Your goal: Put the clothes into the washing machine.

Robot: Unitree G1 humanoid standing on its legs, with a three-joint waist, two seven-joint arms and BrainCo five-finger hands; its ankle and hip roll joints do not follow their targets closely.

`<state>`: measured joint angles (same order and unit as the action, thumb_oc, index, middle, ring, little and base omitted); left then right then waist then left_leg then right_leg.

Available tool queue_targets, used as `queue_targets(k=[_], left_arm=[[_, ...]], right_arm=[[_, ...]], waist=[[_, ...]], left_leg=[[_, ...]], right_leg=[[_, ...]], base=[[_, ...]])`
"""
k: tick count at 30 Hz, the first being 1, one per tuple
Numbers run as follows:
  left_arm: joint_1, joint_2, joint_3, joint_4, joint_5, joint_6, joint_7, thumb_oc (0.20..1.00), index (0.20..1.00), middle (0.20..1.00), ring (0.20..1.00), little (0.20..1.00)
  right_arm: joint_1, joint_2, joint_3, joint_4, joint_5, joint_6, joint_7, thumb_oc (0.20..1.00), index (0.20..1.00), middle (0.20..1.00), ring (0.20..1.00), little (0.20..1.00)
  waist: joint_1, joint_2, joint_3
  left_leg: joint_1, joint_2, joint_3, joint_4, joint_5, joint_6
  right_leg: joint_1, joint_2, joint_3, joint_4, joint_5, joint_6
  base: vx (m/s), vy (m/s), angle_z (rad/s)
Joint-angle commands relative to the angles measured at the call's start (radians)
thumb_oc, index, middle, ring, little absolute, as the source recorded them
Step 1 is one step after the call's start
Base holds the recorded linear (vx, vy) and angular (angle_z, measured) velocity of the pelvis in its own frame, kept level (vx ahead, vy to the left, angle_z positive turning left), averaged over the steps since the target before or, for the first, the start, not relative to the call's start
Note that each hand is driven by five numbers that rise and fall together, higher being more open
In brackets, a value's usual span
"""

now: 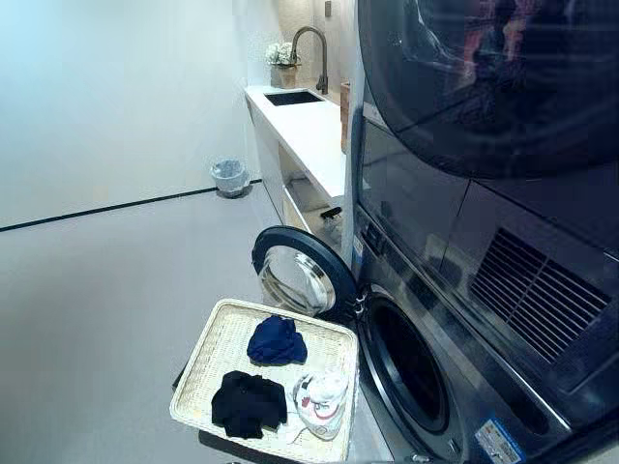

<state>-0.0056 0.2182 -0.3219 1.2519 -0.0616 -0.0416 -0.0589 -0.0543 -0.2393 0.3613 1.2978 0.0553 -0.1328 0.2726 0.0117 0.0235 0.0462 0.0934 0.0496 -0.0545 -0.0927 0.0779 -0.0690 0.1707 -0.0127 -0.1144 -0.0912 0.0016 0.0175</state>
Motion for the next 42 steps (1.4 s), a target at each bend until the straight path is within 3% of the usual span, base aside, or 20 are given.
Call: queue_targets(k=[1,12,23,31,35,42], left_arm=[[-0.072,-0.045,0.001,0.066,-0.009,-0.022,0.007,1.0,1.0,1.0,1.0,1.0],[-0.075,-0.042,0.009,0.055,-0.045,-0.033,0.014,1.0,1.0,1.0,1.0,1.0],[-0.065,-0.038,0.05,0.083,0.013,-0.006,0.265,1.0,1.0,1.0,1.0,1.0],[-0.074,-0.015,0.074,0.075,0.083,-0.062,0.46,1.0,1.0,1.0,1.0,1.0],[-0.113,0.01,0.041,0.049,0.131,-0.099,0.579,1.0,1.0,1.0,1.0,1.0],[-0.266,0.045,-0.011,0.008,0.156,-0.124,0.807,1.0,1.0,1.0,1.0,1.0]], right_arm=[[-0.067,0.04,0.001,0.005,0.015,-0.036,-0.007,1.0,1.0,1.0,1.0,1.0],[-0.072,0.036,-0.002,0.006,0.015,-0.036,-0.008,1.0,1.0,1.0,1.0,1.0],[-0.061,0.042,0.002,0.007,0.011,-0.05,-0.061,1.0,1.0,1.0,1.0,1.0],[-0.054,0.026,0.005,0.004,0.022,-0.05,-0.06,1.0,1.0,1.0,1.0,1.0],[-0.072,0.001,0.016,-0.004,0.036,-0.055,-0.069,1.0,1.0,1.0,1.0,1.0],[-0.166,-0.044,0.053,-0.045,0.091,-0.106,-0.11,1.0,1.0,1.0,1.0,1.0]], waist=[[-0.004,-0.051,0.033],[-0.002,-0.05,0.041],[0.001,-0.057,0.039],[-0.006,-0.058,0.061],[-0.016,-0.052,0.096],[-0.044,-0.037,0.233]], left_leg=[[0.058,-0.118,0.052,0.021,-0.103,0.086],[0.054,-0.118,0.053,0.024,-0.101,0.087],[0.055,-0.121,0.055,0.029,-0.103,0.086],[0.034,-0.121,0.072,0.052,-0.105,0.082],[-0.006,-0.121,0.083,0.076,-0.103,0.082],[-0.105,-0.12,0.102,0.108,-0.096,0.086]], right_leg=[[-0.04,-0.01,0.037,0.025,0.043,0.051],[-0.042,-0.01,0.036,0.029,0.043,0.05],[-0.038,-0.015,0.033,0.023,0.047,0.05],[-0.059,-0.021,0.042,0.024,0.058,0.053],[-0.098,-0.027,0.052,0.034,0.068,0.052],[-0.221,-0.038,0.089,0.068,0.089,0.052]], base=[[0.34,-0.01,-0.19],[0.0,0.0,0.0],[0.01,0.001,0.0],[0.03,0.017,-0.01],[-0.03,0.063,-0.14],[-0.17,0.09,-0.13]])
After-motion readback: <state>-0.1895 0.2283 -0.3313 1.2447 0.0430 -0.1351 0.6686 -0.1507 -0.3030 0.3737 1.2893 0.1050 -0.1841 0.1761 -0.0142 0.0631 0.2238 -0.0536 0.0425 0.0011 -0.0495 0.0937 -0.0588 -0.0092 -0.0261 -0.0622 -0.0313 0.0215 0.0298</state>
